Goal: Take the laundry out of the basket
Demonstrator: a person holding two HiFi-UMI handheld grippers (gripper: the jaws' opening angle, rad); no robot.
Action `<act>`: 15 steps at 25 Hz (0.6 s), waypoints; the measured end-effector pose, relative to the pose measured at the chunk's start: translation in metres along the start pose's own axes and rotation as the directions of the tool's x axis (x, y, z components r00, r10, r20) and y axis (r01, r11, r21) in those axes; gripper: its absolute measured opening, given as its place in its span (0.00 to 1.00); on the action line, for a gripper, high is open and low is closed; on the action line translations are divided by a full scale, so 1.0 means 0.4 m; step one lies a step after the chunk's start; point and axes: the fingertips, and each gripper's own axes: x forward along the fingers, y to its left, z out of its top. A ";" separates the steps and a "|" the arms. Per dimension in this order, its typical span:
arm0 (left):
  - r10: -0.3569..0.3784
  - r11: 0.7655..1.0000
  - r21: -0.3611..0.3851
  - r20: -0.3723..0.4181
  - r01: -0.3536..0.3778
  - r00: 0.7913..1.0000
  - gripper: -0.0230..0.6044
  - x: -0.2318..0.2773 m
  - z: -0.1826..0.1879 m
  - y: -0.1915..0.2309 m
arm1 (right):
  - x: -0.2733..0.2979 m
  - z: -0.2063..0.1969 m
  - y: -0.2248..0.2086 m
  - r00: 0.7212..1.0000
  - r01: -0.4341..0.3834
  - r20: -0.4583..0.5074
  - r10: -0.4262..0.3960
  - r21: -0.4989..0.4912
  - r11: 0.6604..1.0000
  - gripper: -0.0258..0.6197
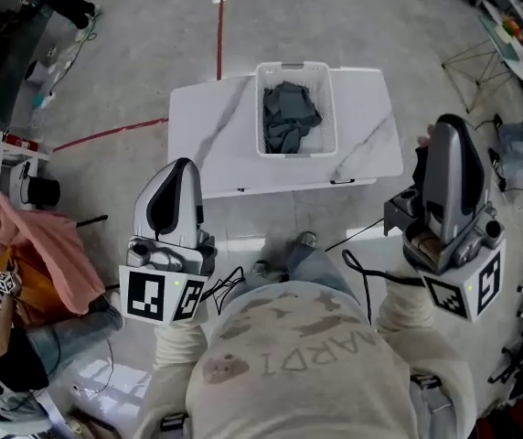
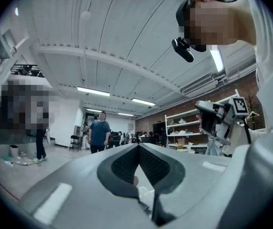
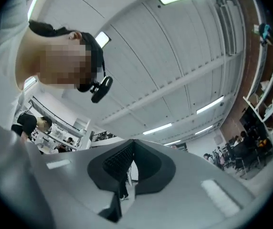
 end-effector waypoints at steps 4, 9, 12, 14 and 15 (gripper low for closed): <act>-0.176 0.984 -0.011 0.078 0.177 0.981 0.04 -0.074 0.037 -0.025 | -0.119 0.092 0.186 0.997 0.081 0.032 -0.077 -0.155 0.985 0.09; -0.367 0.928 0.111 0.107 0.356 0.924 0.04 -0.202 0.060 -0.067 | -0.260 0.067 0.406 0.947 0.224 -0.122 -0.295 -0.406 0.886 0.08; -0.445 0.893 0.144 0.134 0.427 0.886 0.04 -0.264 0.066 -0.111 | -0.358 0.096 0.495 0.910 0.337 -0.095 -0.403 -0.394 0.855 0.08; -0.492 0.869 0.150 0.155 0.472 0.857 0.04 -0.301 0.071 -0.151 | -0.430 0.137 0.528 0.890 0.407 -0.047 -0.453 -0.363 0.838 0.08; -0.511 0.858 0.153 0.161 0.490 0.844 0.04 -0.317 0.074 -0.172 | -0.462 0.156 0.537 0.877 0.440 -0.027 -0.480 -0.357 0.824 0.08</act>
